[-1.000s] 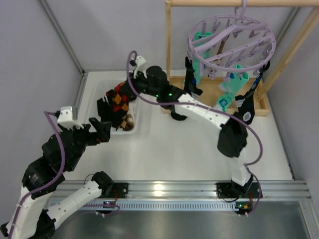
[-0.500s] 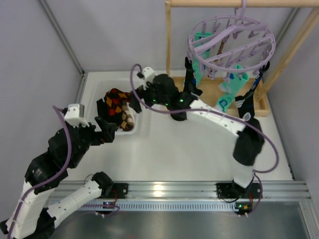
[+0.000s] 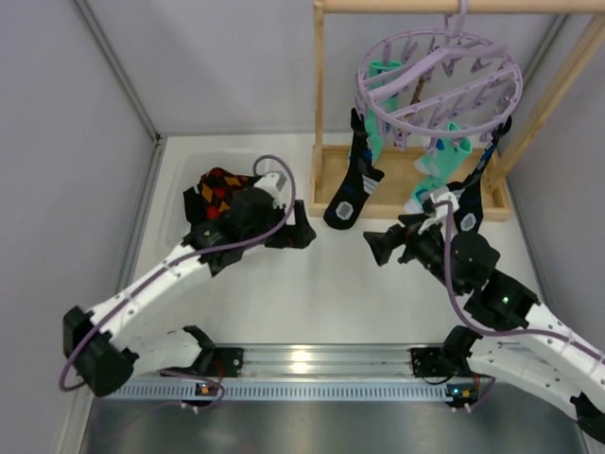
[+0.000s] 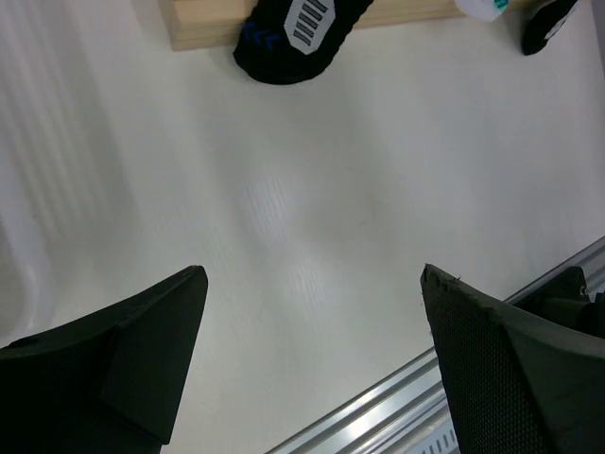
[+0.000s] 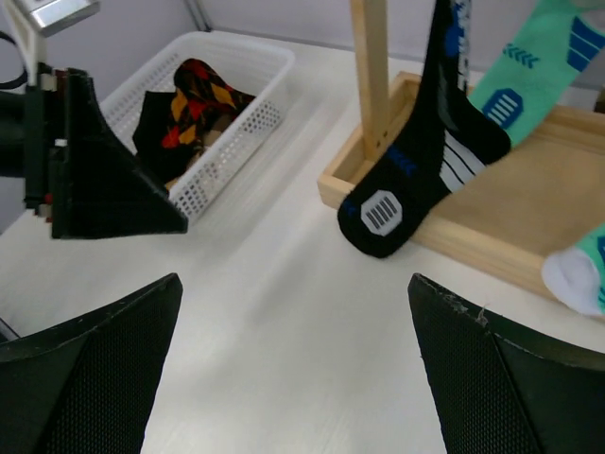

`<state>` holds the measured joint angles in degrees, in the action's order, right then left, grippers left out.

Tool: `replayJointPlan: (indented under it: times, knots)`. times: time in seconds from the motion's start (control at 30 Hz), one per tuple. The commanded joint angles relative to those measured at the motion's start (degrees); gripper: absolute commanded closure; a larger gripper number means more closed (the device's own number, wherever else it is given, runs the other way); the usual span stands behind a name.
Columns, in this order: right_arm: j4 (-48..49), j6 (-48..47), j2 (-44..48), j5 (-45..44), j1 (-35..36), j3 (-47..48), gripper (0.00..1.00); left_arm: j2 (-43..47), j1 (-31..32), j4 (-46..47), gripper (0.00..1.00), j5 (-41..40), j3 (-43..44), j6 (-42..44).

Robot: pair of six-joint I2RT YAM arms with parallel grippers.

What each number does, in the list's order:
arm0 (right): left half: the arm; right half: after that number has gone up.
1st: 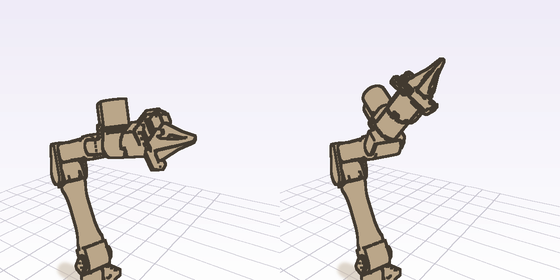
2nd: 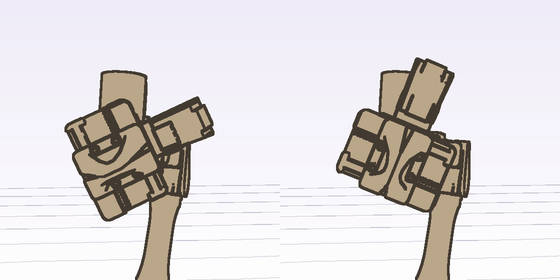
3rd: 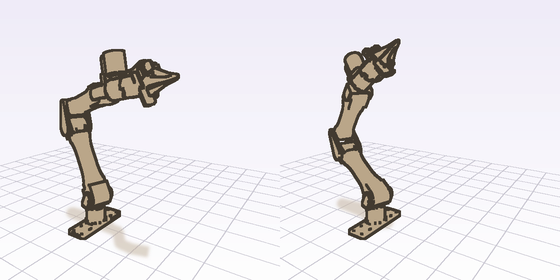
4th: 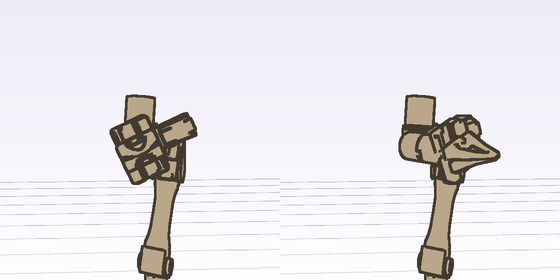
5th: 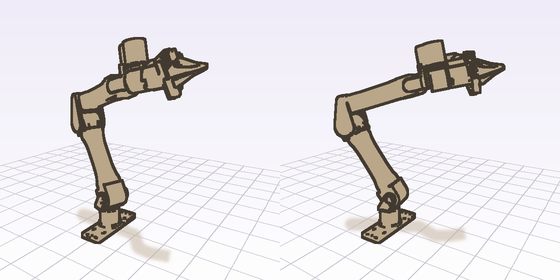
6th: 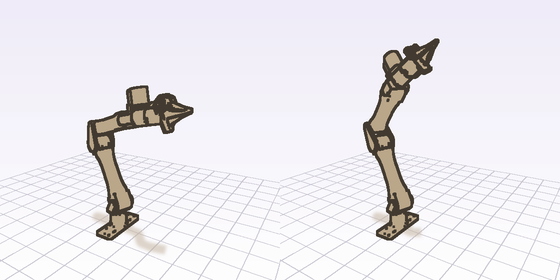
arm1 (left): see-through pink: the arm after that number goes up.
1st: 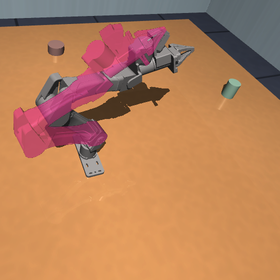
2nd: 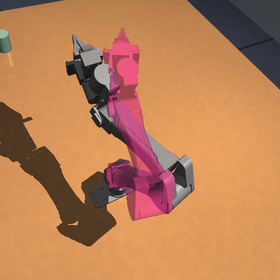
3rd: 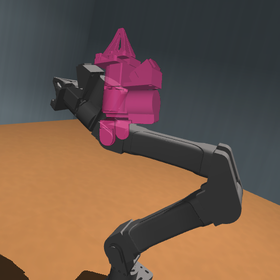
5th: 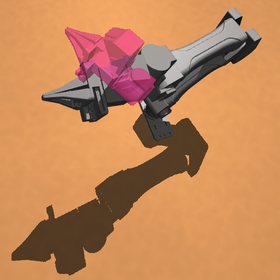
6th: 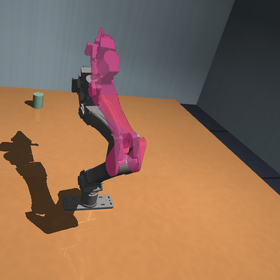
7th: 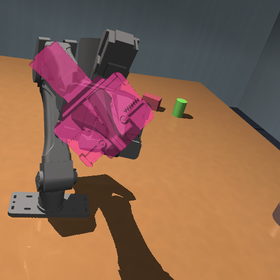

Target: Remove the socks clipped to the hanger

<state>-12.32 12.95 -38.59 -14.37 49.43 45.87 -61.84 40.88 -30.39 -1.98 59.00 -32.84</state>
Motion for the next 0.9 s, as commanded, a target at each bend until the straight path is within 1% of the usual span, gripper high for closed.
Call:
replayJointPlan:
  times: [0.0, 0.1, 0.13, 0.17, 0.23, 0.27, 0.3, 0.4, 0.43, 0.5, 0.53, 0.57, 0.6, 0.63, 0.67, 0.73, 0.87]
  knots:
    - [-9.3, 1.6, 8.2, -5.7, -0.8, -2.0, 0.01, -8.2, 0.5, 15.1, 0.02, 5.0, 2.0, 2.6]
    - [-13.8, 0.8, 14.5, -5.9, -0.8, -2.0, 0.01, -14.3, 0.4, 21.8, 0.02, 4.4, 3.6, 8.9]
    - [-14.7, 0.7, 15.8, -6.0, -1.0, -1.9, 0.01, -15.6, 0.4, 26.4, 0.02, 4.3, 3.6, 10.7]
    - [-15.9, 0.4, 18.3, -6.5, -0.8, -1.7, 0.00, -17.8, 0.4, 28.8, 0.02, 4.4, 3.6, 14.2]
    - [-18.4, 0.5, 20.6, -7.1, -0.8, -1.7, 0.01, -20.3, -0.1, 34.1, 0.02, 6.7, 3.6, 17.3]
    - [-18.9, 1.0, 22.7, -7.1, -0.8, -1.7, 0.01, -23.7, -0.5, 36.7, 0.02, 8.2, 4.3, 18.8]
    - [-19.3, 1.3, 23.9, -6.6, -0.8, -1.7, 0.01, -25.7, -1.3, 37.2, 0.02, 12.3, 6.9, 19.1]
    - [-20.5, 1.8, 27.2, -3.6, -0.8, -1.4, 0.00, -33.6, -5.9, 37.2, 0.02, 17.3, 12.2, 19.3]
    - [-20.3, 2.3, 28.4, -2.7, -0.7, -1.2, 0.01, -36.9, -6.8, 37.3, 0.02, 18.4, 15.1, 19.2]
    - [-19.5, 3.0, 29.3, 0.8, -0.8, -1.0, 0.01, -40.4, -9.0, 38.7, 0.02, 20.9, 18.1, 19.7]
    - [-18.8, 3.5, 30.2, 2.6, -0.7, -1.0, 0.01, -41.9, -9.6, 39.5, 0.02, 24.3, 20.5, 19.8]
    - [-17.4, 3.5, 30.5, 5.9, -0.8, -0.9, 0.00, -45.3, -10.2, 40.1, 0.02, 25.7, 21.8, 20.0]
    - [-16.9, 3.6, 30.9, 7.5, -0.8, -0.8, 0.00, -47.0, -10.6, 40.8, 0.02, 27.4, 23.1, 20.3]
    - [-16.4, 3.6, 30.9, 8.8, -0.8, -0.3, 0.01, -50.3, -11.3, 40.8, 0.02, 30.4, 26.2, 20.5]
    - [-16.2, 3.6, 30.9, 10.9, -0.8, 0.0, 0.00, -51.7, -11.4, 40.8, 0.02, 31.3, 27.5, 21.3]
    - [-16.4, 3.6, 30.7, 11.9, -0.8, 1.1, 0.01, -55.0, -11.4, 40.8, 0.02, 33.1, 29.5, 21.7]
    - [-16.9, 2.5, 30.4, 12.2, -0.8, 1.5, 0.00, -58.6, -11.4, 41.5, 0.02, 38.3, 33.1, 20.5]
